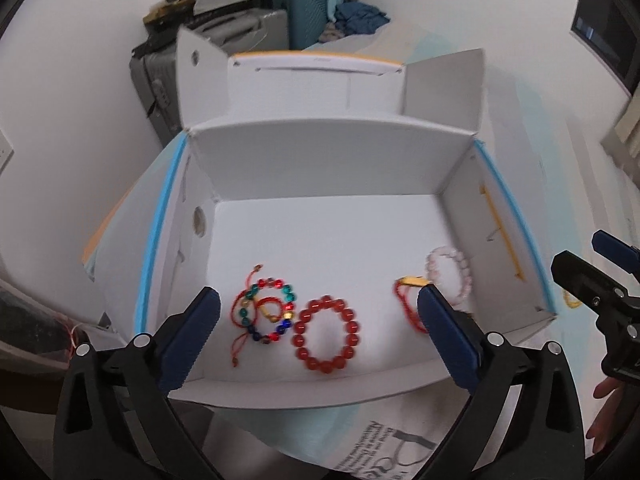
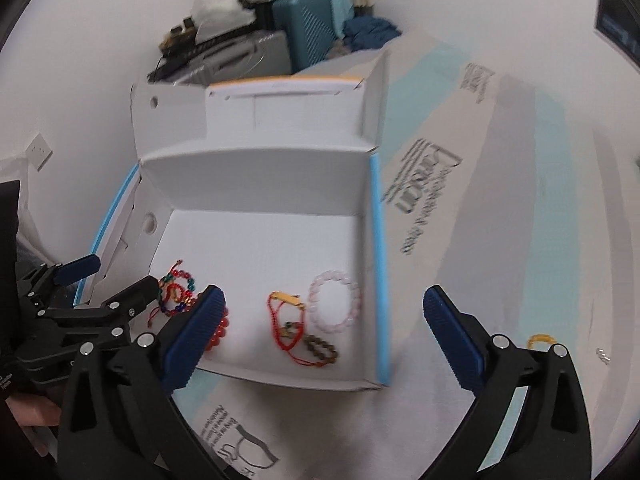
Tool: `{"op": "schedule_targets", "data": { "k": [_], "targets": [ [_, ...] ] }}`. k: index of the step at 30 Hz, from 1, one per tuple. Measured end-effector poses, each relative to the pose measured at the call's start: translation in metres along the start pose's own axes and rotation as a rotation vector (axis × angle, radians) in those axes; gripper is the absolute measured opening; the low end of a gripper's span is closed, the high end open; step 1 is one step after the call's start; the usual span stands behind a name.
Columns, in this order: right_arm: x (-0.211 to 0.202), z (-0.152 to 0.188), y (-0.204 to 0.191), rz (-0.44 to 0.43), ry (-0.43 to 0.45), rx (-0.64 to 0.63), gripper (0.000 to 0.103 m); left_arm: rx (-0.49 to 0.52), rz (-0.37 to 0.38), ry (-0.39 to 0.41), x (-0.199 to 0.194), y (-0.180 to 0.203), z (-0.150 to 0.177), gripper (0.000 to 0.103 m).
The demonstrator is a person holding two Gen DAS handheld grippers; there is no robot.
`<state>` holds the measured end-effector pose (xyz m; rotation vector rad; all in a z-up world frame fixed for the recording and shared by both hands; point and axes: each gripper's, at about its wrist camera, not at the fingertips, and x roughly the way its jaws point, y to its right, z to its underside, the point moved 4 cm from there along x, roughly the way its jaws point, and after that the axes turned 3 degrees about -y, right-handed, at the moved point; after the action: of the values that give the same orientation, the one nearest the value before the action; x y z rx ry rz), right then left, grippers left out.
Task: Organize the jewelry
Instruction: 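Move both tools back over the yellow bracelet and pearl strand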
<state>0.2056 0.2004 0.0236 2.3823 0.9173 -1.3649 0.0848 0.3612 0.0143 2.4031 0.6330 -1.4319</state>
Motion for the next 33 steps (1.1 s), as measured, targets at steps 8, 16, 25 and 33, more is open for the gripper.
{"op": "schedule_targets", "data": {
  "k": [8,16,25,33],
  "targets": [
    [-0.038,0.015,0.061,0.056,0.056,0.086,0.095,0.052,0.045,0.049,-0.025,0.049,-0.002,0.097],
    [-0.077,0.039,0.131,0.118,0.108,0.195,0.095,0.134,0.103,0.090,-0.045,0.116,0.004,0.097],
    [-0.118,0.073,0.197,0.178,0.144,0.269,0.095,0.218,0.154,0.109,-0.061,0.191,0.017,0.097],
    [-0.140,0.104,0.262,0.238,0.143,0.344,0.095,0.316,0.202,0.101,-0.062,0.265,0.035,0.097]
  ]
}}
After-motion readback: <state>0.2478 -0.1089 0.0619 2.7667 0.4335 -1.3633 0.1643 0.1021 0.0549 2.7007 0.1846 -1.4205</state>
